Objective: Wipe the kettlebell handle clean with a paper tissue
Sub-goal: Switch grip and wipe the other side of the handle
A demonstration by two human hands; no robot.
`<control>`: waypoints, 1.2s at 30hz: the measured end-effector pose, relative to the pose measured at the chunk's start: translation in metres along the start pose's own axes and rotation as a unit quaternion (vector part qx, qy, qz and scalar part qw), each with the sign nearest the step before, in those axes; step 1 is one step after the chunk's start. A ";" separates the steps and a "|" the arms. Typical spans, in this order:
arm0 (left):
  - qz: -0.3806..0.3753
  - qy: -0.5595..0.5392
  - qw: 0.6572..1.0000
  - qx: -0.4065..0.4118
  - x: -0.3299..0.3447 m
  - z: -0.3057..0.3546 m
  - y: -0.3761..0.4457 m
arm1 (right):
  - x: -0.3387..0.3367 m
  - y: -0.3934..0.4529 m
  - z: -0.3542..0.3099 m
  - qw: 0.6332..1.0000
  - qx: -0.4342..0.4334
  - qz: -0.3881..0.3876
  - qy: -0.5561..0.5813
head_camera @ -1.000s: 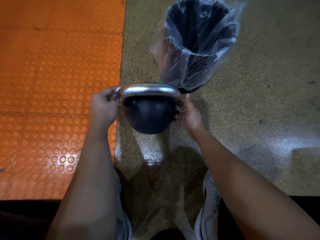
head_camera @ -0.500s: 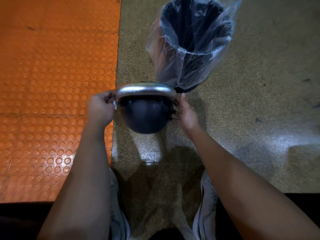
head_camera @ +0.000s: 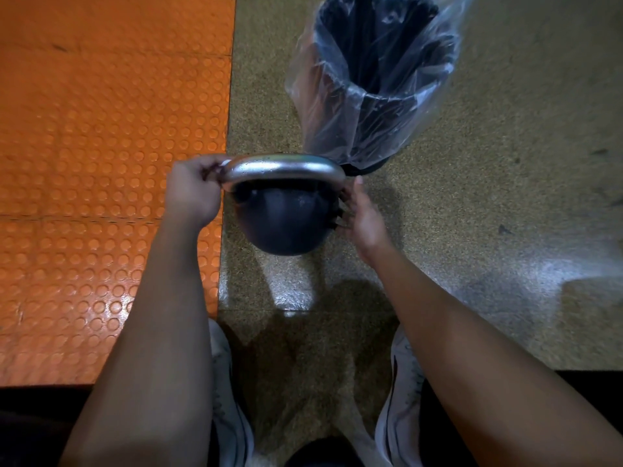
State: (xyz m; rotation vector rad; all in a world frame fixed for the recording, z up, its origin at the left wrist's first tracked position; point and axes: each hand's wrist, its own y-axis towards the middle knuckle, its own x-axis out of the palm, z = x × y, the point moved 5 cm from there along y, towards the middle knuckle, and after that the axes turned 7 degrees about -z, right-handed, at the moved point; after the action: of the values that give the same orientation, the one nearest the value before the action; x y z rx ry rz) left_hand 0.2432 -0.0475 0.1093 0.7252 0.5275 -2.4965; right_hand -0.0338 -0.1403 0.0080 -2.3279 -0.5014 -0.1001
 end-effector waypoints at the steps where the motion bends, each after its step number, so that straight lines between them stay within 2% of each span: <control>1: 0.015 -0.014 1.000 0.007 -0.002 0.000 -0.002 | 0.001 -0.002 -0.002 1.000 -0.004 -0.002 0.004; 3: 0.032 -0.011 0.999 0.002 0.002 -0.003 -0.008 | 0.002 -0.004 -0.002 1.000 -0.007 -0.001 0.001; 7: 0.014 0.041 0.998 -0.053 0.011 -0.009 -0.009 | 0.005 -0.011 -0.008 0.999 -0.016 -0.013 -0.028; 11: 0.054 -0.021 0.998 -0.004 0.004 -0.003 -0.010 | 0.007 -0.015 -0.015 0.999 -0.028 -0.032 -0.027; 13: 0.066 0.017 0.997 -0.020 0.007 -0.005 -0.015 | 0.007 -0.016 -0.014 0.999 -0.026 -0.032 -0.023; 16: 0.019 0.095 0.994 -0.050 0.011 -0.007 -0.009 | 0.008 -0.016 -0.013 0.999 -0.027 -0.029 -0.031; 18: 0.006 0.082 0.996 -0.041 0.007 -0.004 -0.003 | 0.009 -0.016 -0.011 0.998 -0.024 -0.021 -0.050; 22: 0.066 0.035 0.996 -0.039 0.005 0.000 -0.013 | 0.002 -0.009 -0.003 0.997 -0.009 0.010 -0.075; 26: 0.025 0.064 0.995 -0.065 0.013 -0.006 -0.013 | 0.002 -0.011 -0.004 0.997 -0.021 0.003 -0.081; 28: 0.021 0.019 0.999 -0.040 0.009 0.003 -0.011 | 0.005 -0.014 -0.007 0.996 -0.031 -0.006 -0.079; 31: 0.089 -0.035 0.995 0.008 0.004 0.009 -0.019 | 0.007 -0.017 -0.012 0.998 -0.036 -0.015 -0.044; 33: 0.127 -0.011 0.992 -0.020 0.008 0.001 -0.029 | 0.008 -0.018 -0.013 0.999 -0.038 -0.019 -0.032; 36: 0.120 0.024 0.991 -0.061 0.015 -0.004 -0.030 | 0.009 -0.018 -0.010 0.998 -0.041 -0.021 -0.046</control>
State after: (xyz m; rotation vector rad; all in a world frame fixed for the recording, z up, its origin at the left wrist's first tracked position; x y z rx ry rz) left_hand 0.2176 -0.0266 0.1040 0.7559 0.5693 -2.2092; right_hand -0.0321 -0.1322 0.0290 -2.4101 -0.6029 -0.0339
